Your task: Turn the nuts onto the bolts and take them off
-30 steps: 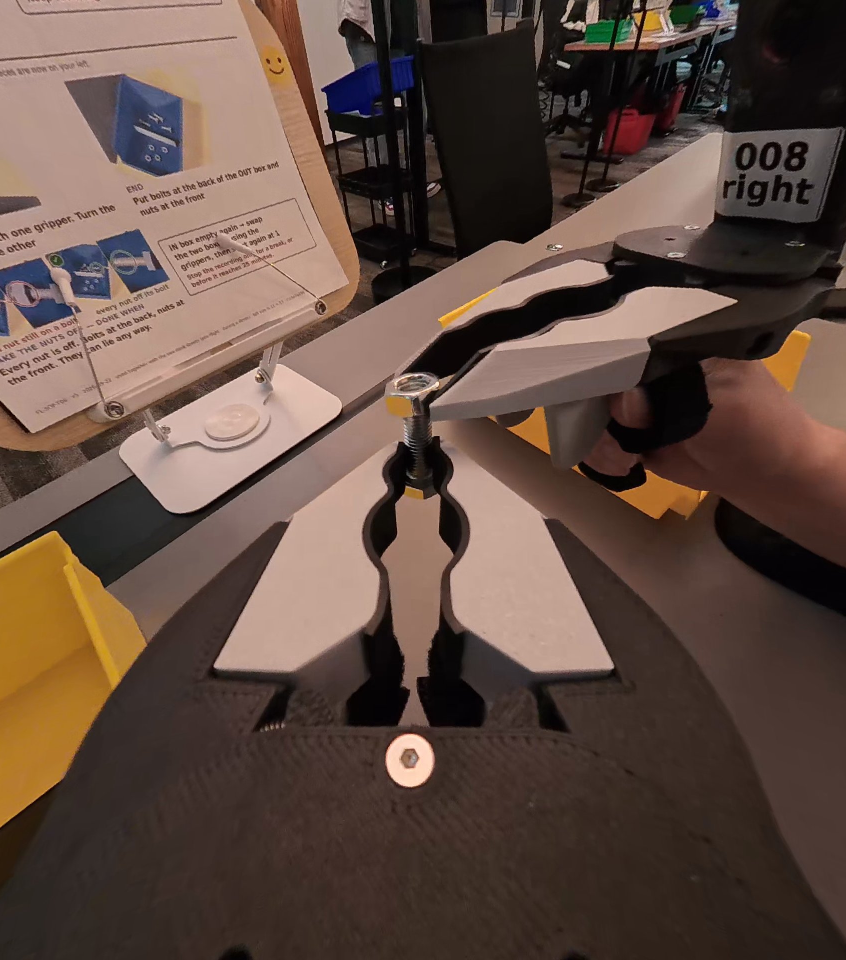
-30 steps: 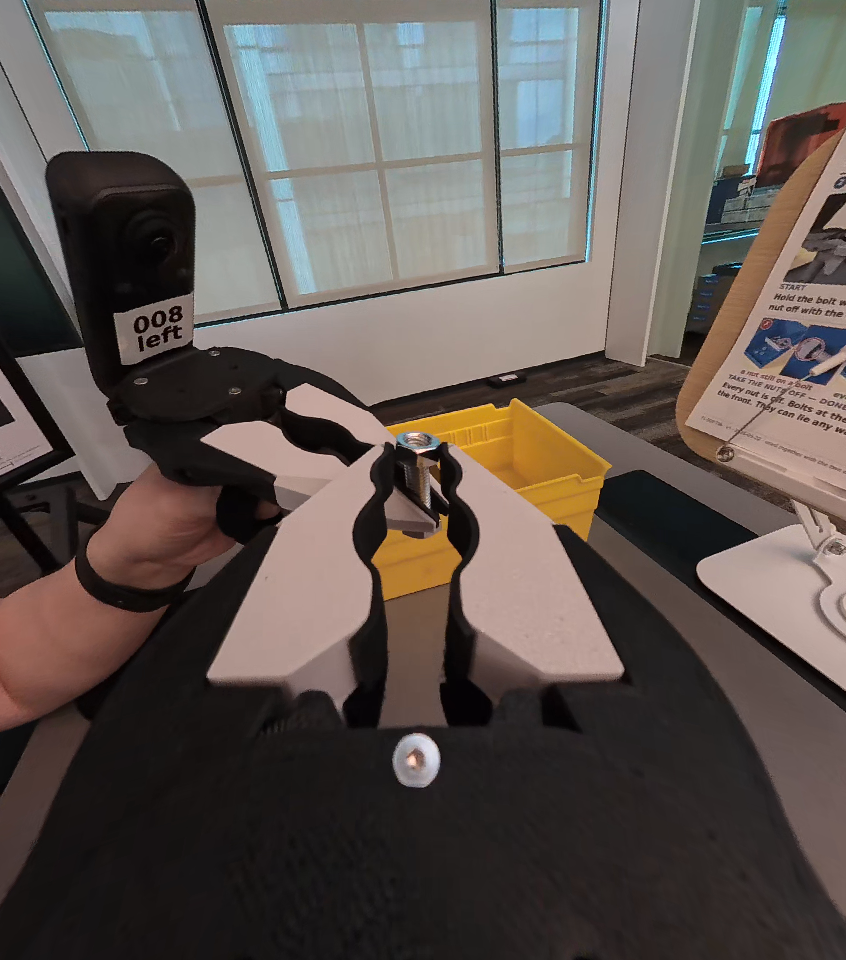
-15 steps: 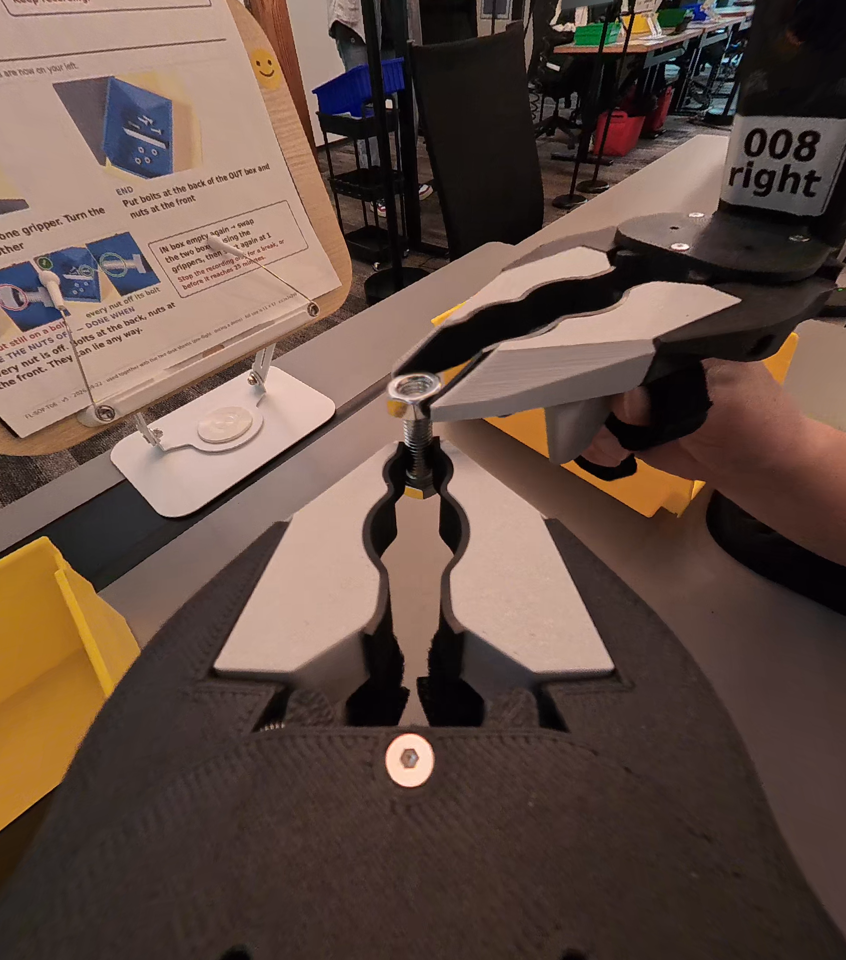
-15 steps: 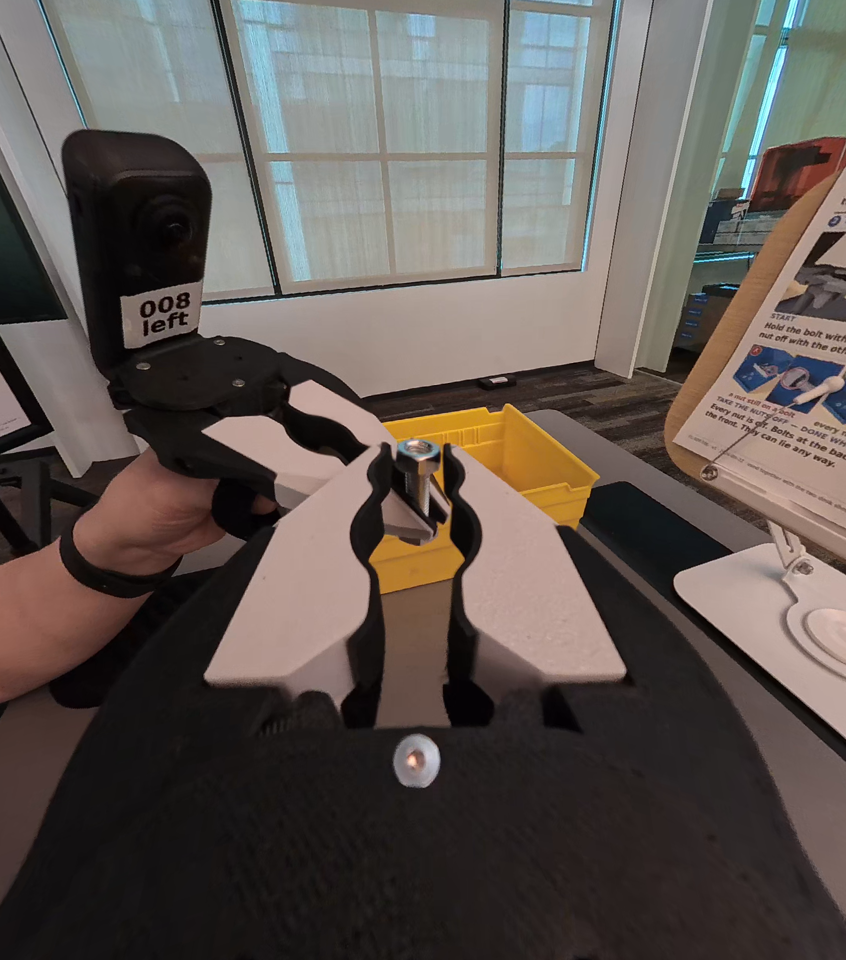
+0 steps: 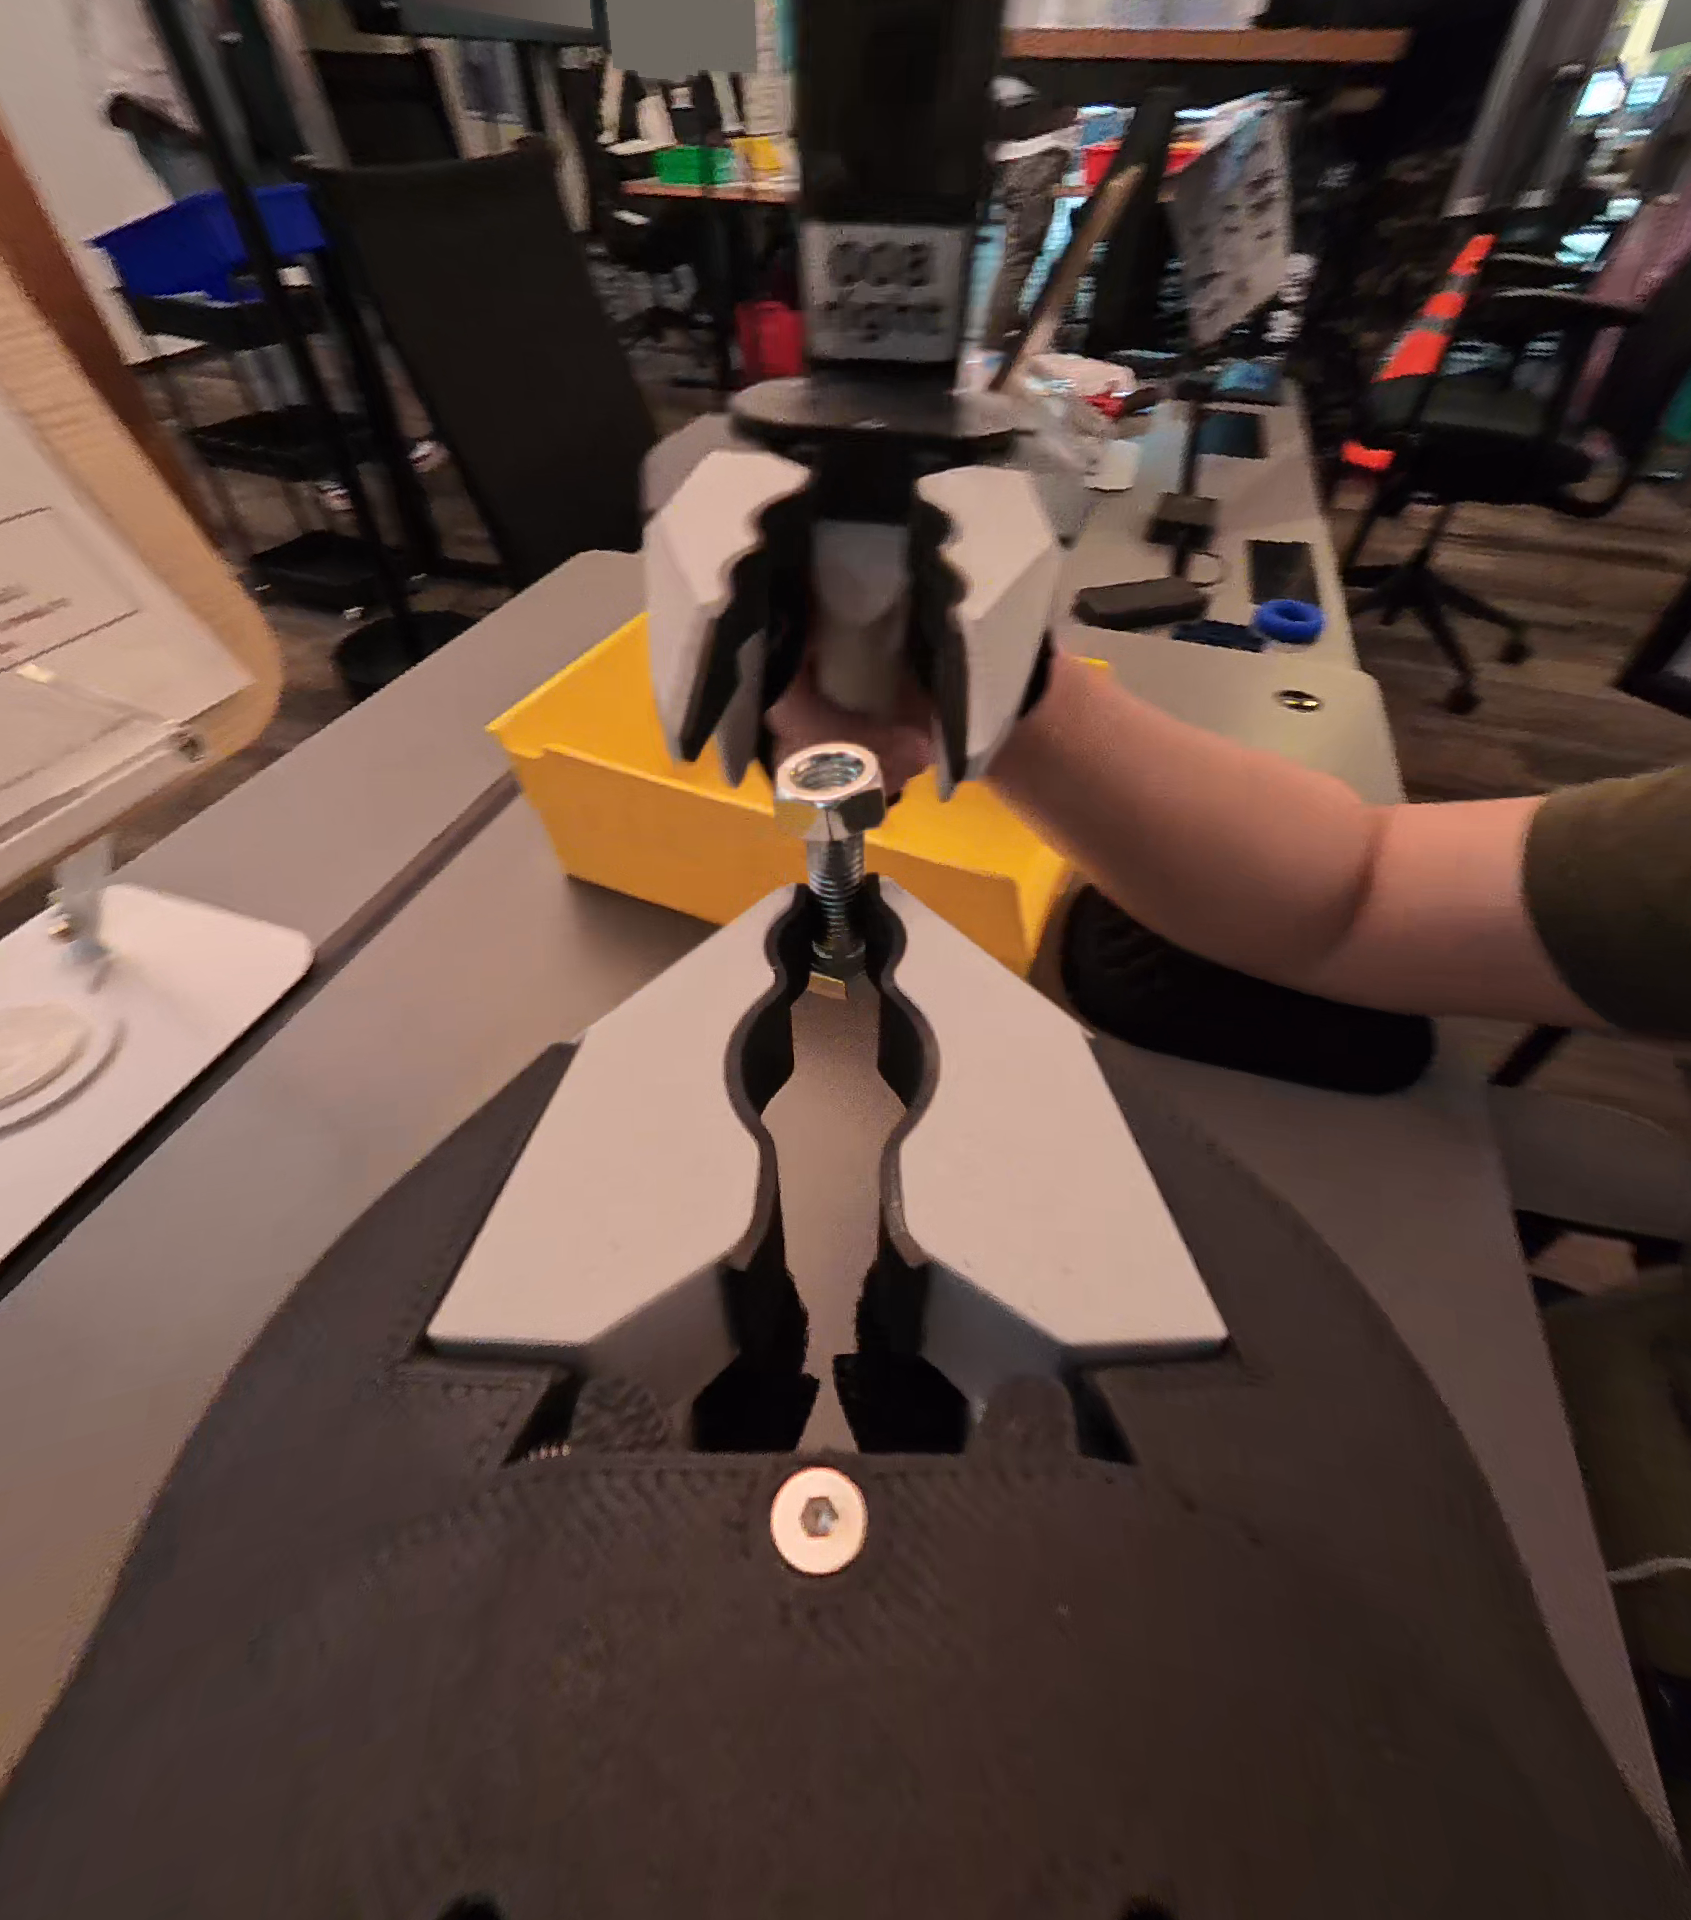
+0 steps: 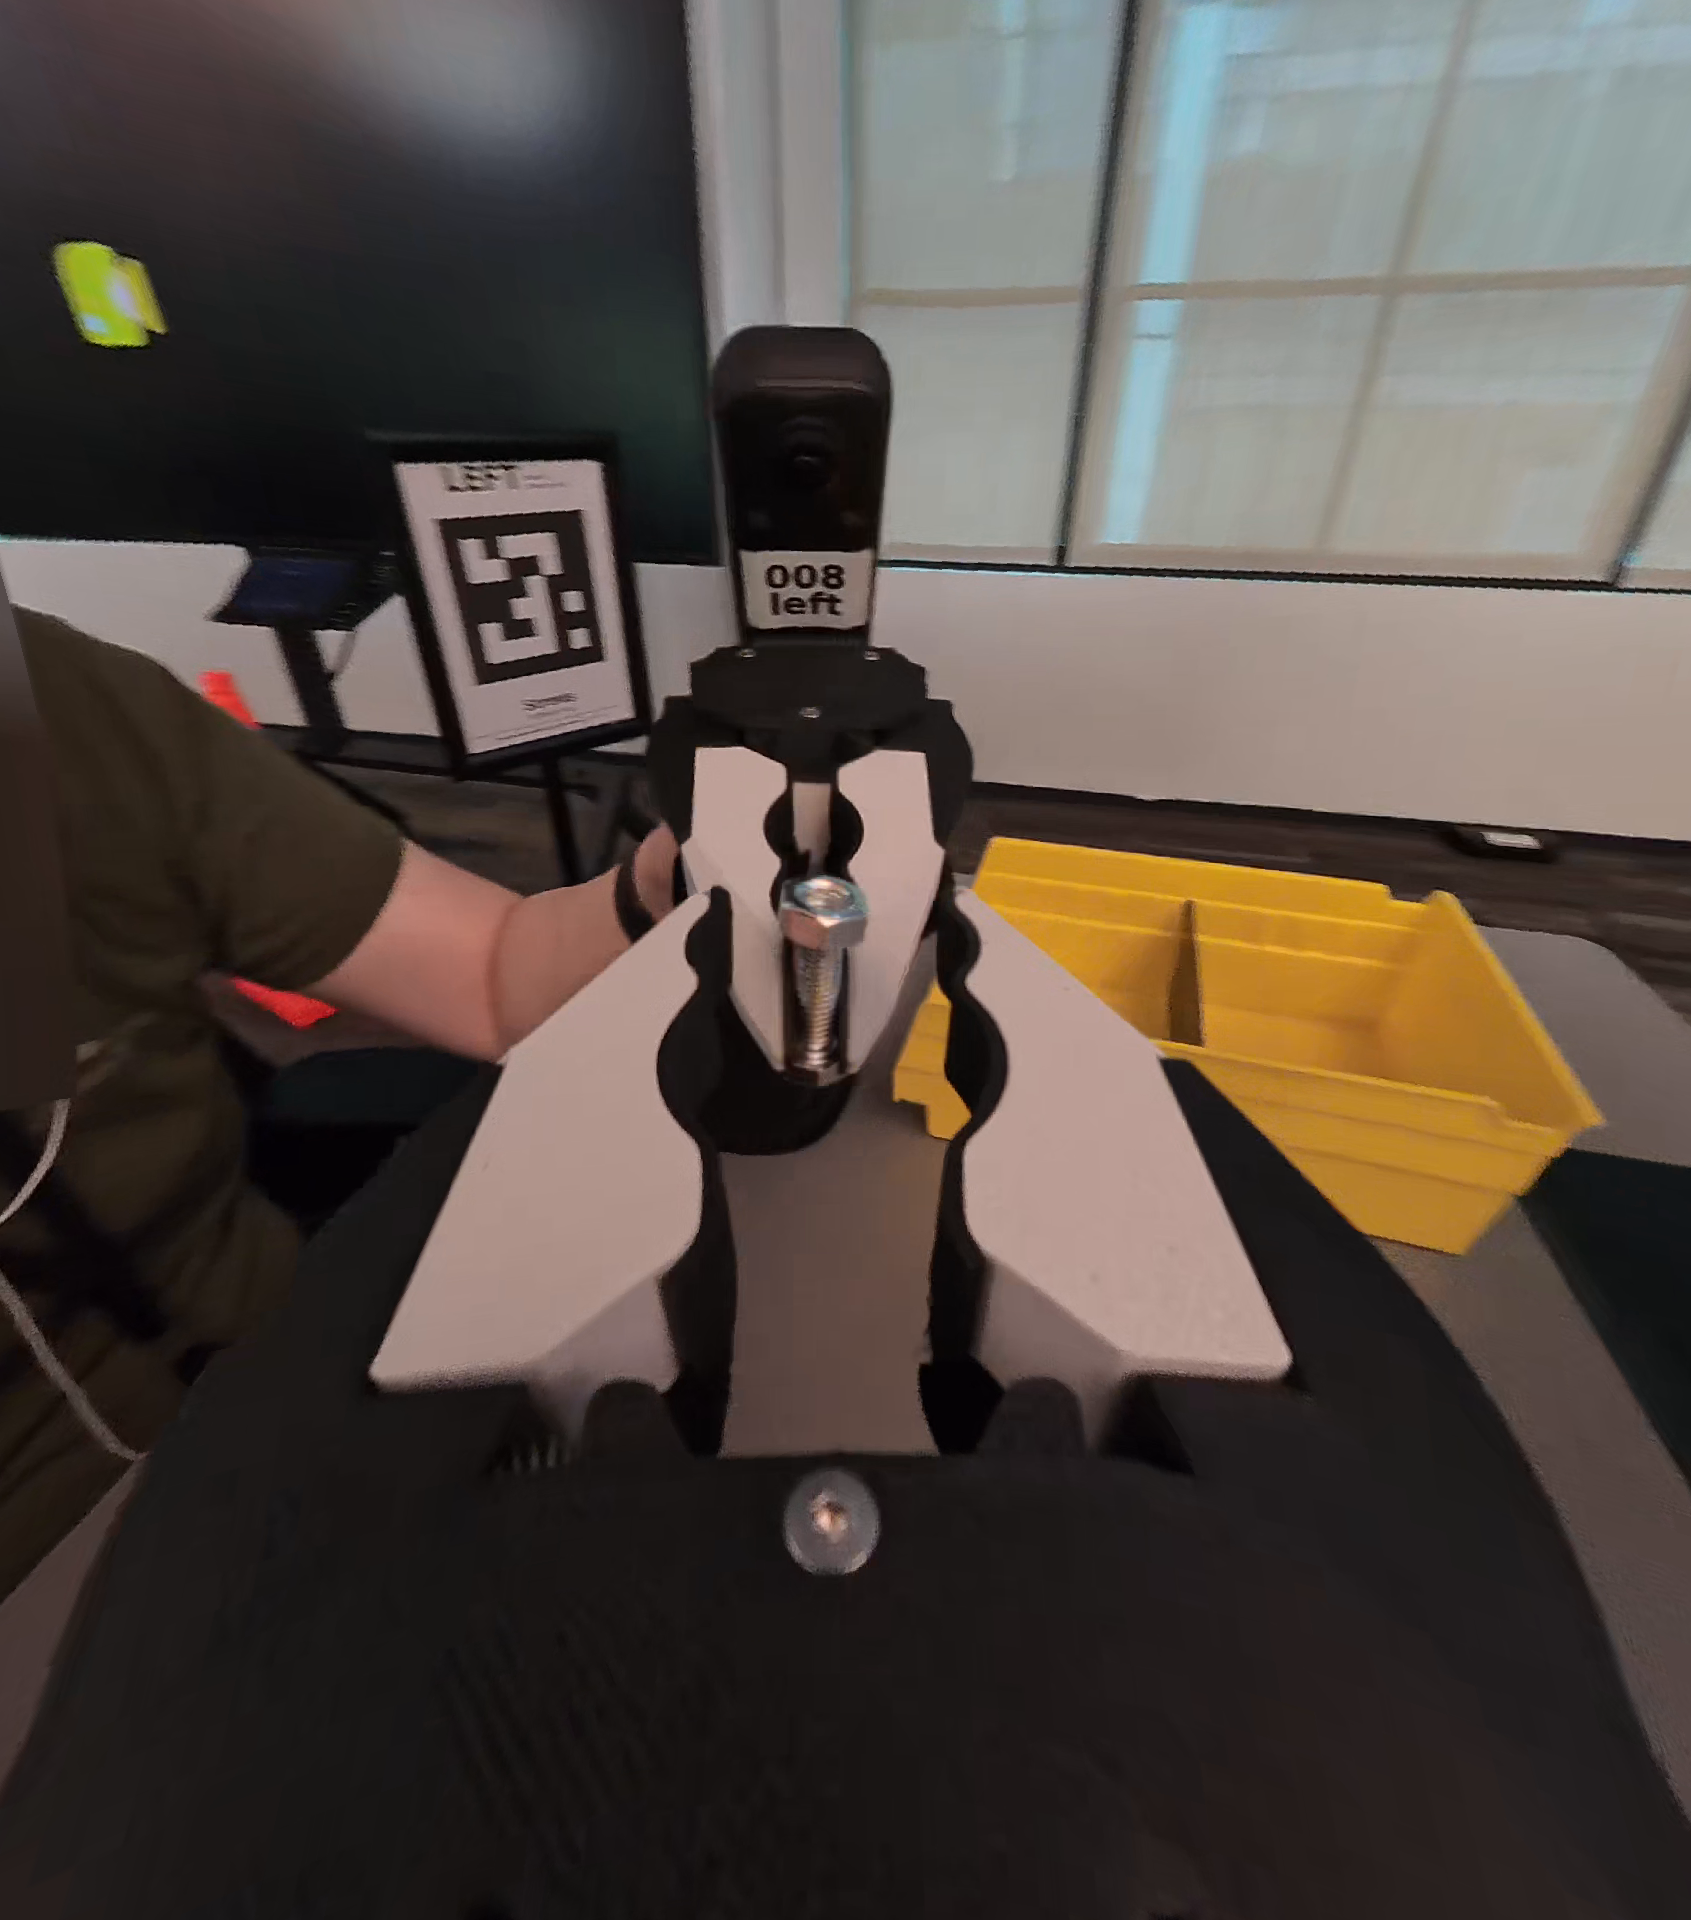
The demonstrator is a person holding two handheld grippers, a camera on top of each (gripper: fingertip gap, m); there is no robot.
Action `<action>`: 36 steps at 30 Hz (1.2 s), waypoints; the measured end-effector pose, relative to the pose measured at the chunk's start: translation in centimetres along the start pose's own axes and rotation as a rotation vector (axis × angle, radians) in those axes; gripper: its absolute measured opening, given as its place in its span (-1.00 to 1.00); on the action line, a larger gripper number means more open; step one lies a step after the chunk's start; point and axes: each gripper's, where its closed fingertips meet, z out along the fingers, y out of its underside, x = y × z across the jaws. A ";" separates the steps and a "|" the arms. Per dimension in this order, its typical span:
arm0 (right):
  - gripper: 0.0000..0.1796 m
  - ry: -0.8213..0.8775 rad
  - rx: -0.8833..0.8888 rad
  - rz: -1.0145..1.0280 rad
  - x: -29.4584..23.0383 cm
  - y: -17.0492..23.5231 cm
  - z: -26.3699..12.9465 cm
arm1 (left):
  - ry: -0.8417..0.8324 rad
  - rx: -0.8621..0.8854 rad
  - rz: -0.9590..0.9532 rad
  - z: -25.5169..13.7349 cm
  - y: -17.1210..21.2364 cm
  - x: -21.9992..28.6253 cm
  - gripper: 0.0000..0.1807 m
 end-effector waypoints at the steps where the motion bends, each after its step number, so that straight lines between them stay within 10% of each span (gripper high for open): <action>1: -0.57 -0.031 0.004 0.019 -0.3 0.1 0.0 | 0.033 0.006 0.008 0.1 -0.1 0.7 -0.92; 12: -0.83 -0.084 -0.035 0.055 -0.9 1.0 0.5 | 0.024 -0.020 0.030 0.5 0.2 1.0 -0.92; 26: -0.83 0.463 -0.010 0.030 4.8 0.9 2.6 | -0.424 -0.046 0.085 -1.8 0.2 -5.3 -0.92; 36: -0.69 0.448 0.006 -0.066 4.3 -0.4 1.9 | -0.425 -0.046 0.084 -2.1 0.1 -5.4 -0.92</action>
